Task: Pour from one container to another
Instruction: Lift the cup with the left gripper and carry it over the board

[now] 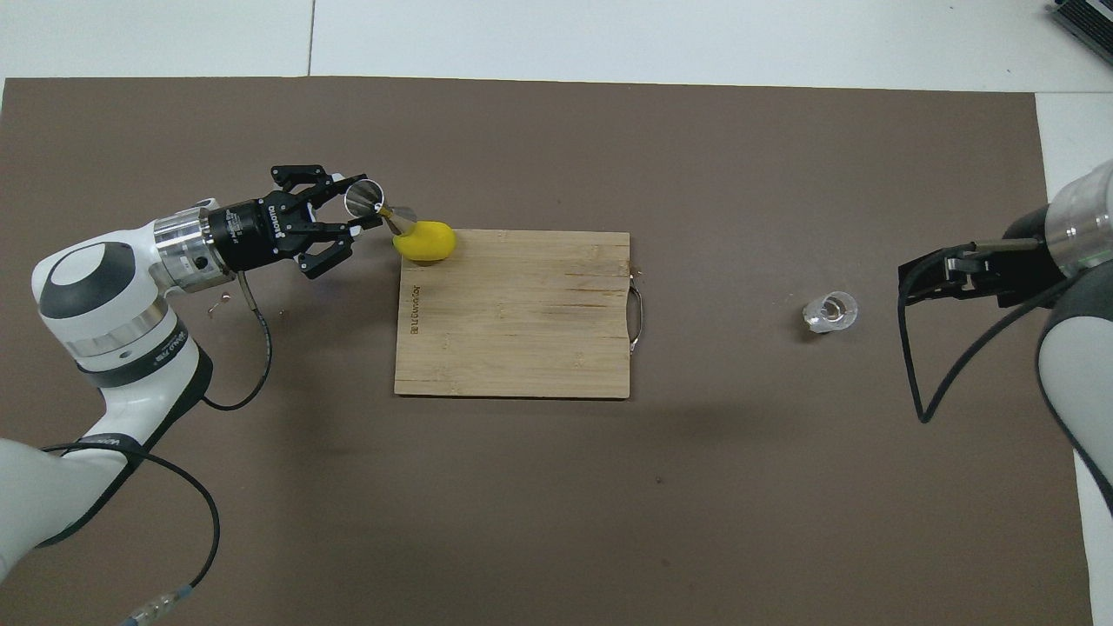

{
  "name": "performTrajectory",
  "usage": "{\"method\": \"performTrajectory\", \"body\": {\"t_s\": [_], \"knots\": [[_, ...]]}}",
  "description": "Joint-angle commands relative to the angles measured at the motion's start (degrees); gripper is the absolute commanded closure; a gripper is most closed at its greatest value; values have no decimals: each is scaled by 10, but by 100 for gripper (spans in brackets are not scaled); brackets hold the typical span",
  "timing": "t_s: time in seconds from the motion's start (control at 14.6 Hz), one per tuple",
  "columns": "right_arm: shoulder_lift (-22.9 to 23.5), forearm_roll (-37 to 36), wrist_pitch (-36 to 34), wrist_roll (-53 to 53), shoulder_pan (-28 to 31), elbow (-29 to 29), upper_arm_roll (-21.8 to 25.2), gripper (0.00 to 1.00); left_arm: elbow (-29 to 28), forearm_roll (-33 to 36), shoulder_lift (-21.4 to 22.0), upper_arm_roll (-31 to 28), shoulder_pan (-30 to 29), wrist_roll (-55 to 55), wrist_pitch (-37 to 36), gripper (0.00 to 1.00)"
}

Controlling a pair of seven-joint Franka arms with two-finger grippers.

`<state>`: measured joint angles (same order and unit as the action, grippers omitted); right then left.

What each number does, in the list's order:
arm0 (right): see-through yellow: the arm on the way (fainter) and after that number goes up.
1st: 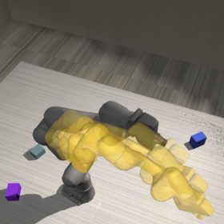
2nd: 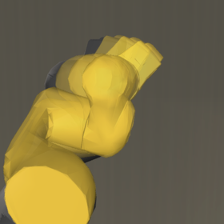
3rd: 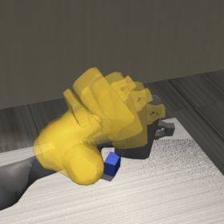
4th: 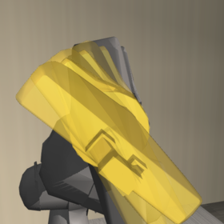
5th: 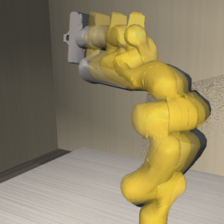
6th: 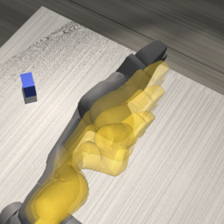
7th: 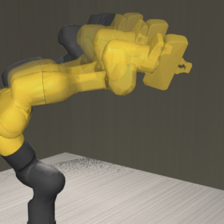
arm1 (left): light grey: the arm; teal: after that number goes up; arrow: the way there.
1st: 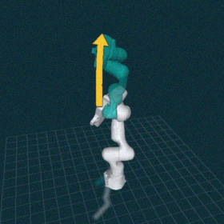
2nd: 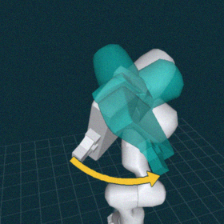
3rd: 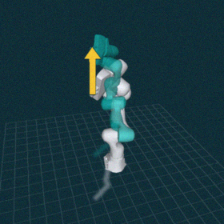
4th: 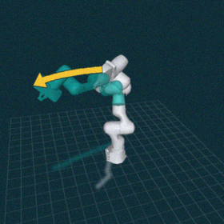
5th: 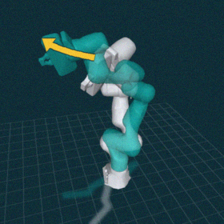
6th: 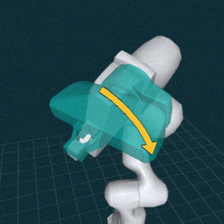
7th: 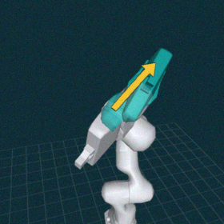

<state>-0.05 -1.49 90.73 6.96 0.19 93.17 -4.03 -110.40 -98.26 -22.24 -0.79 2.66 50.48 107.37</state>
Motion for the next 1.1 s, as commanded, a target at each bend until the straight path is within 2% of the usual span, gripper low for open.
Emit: {"method": "performTrajectory", "body": {"t_s": [0.0,0.34,0.55,0.68,0.82,1.03], "knots": [[-11,6,41,47,8,18,-3,5,-5,-41,17,-7,60,3,51,100],[-2,13,64,190,24,19,-3,1,-1,-111,12,-7,158,7,121,100],[15,74,72,283,66,19,-2,0,-1,-153,6,-10,210,6,176,100],[34,99,102,307,89,19,-2,0,6,-163,3,-9,233,5,208,100],[62,115,104,344,106,18,-2,0,8,-170,-2,-9,259,5,233,100],[113,167,114,407,135,13,-2,0,5,-170,-3,-9,277,5,239,100]]}}
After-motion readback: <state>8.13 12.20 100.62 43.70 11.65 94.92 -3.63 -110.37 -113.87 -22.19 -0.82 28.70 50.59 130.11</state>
